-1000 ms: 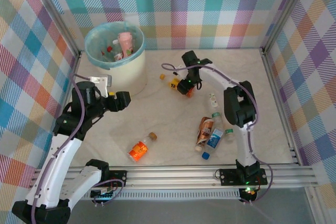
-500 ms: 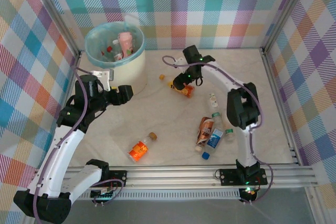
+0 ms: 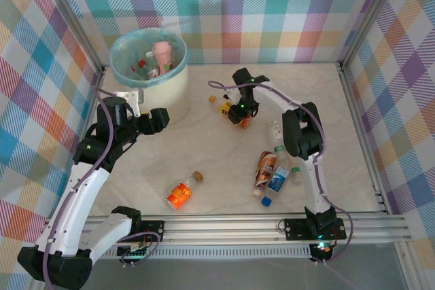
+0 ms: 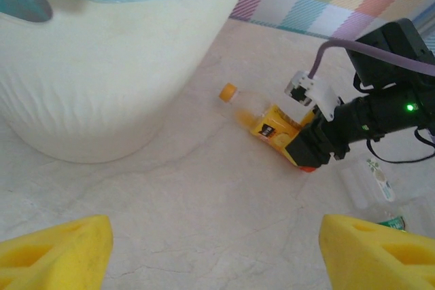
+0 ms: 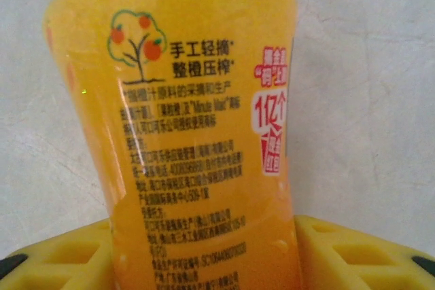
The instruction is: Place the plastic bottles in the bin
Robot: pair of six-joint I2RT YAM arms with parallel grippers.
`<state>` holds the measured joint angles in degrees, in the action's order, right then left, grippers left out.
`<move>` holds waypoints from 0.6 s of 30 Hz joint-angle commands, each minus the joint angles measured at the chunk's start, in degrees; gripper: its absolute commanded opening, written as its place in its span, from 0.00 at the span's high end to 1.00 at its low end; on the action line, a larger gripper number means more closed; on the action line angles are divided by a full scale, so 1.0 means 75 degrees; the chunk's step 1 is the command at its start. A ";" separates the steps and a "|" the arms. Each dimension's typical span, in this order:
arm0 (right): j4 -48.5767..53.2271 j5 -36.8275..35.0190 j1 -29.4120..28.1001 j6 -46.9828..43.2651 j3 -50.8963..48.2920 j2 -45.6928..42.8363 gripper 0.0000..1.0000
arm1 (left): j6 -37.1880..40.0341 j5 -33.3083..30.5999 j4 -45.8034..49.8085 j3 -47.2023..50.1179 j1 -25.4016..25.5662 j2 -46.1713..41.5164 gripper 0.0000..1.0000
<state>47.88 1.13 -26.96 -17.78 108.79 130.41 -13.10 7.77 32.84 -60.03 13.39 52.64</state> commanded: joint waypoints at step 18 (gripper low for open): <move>-0.5324 0.4527 -0.0137 0.3410 -0.5786 -0.6055 0.51 | -0.1820 0.1778 -0.1039 -0.0575 0.0078 0.0917 0.20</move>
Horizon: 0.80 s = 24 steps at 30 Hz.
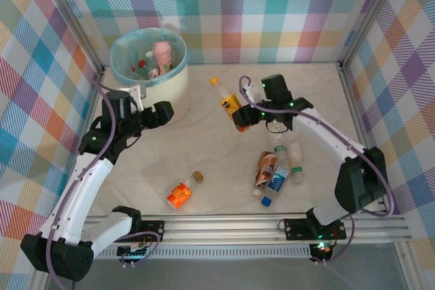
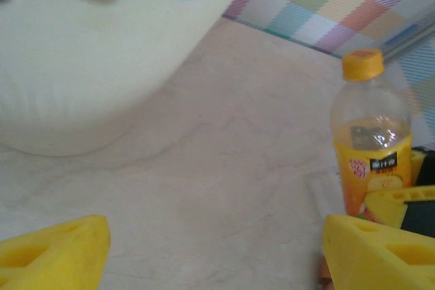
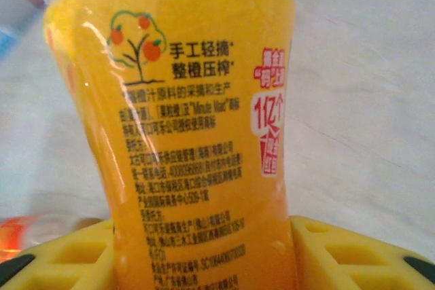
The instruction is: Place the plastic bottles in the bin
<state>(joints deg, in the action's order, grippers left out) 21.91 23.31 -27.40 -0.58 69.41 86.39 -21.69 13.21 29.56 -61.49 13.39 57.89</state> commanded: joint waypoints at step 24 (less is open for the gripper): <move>-0.3122 0.2975 -0.1573 0.1460 -0.0197 0.0075 0.51 | -0.0967 0.1555 -0.1209 -0.0913 0.0500 0.0395 0.39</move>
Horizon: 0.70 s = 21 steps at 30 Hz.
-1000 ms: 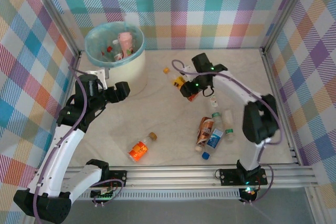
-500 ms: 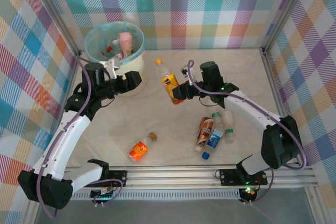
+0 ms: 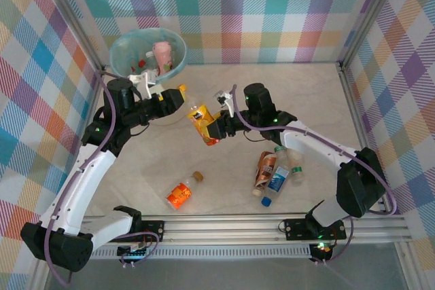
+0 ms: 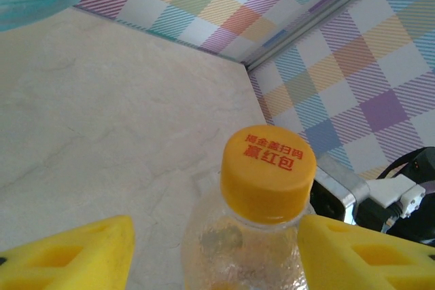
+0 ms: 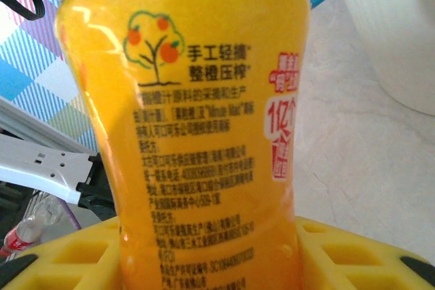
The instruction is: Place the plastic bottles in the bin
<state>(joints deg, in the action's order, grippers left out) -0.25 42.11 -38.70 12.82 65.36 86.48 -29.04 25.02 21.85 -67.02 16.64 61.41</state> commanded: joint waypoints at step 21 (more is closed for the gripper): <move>0.0327 0.0846 -0.0207 -0.0726 0.0673 0.0448 0.48 | -0.0072 -0.0065 -0.0351 0.0053 0.0078 0.0008 0.53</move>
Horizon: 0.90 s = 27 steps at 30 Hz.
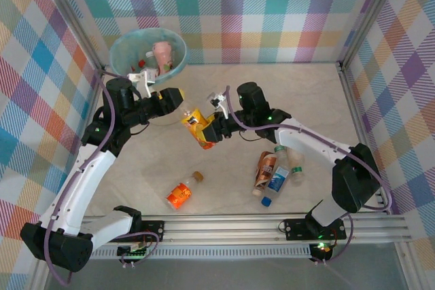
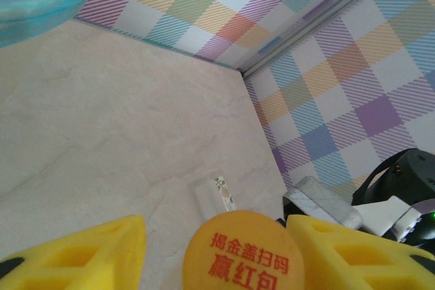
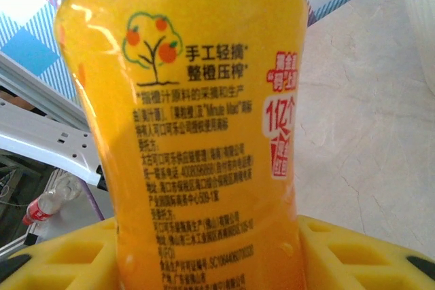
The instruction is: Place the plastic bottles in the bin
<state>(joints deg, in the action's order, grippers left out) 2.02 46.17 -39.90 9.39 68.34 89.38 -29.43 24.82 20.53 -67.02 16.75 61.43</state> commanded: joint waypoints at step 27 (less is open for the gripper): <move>0.2578 -0.4000 -0.0062 -0.1192 0.1427 -0.1290 0.00 | 0.3081 -0.5216 0.2962 -0.8345 -0.1069 0.3677 1.00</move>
<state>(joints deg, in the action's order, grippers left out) 19.44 19.64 -40.16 2.00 79.83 79.88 -11.81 -7.88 36.16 -123.98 11.07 82.43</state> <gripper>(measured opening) 0.997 0.308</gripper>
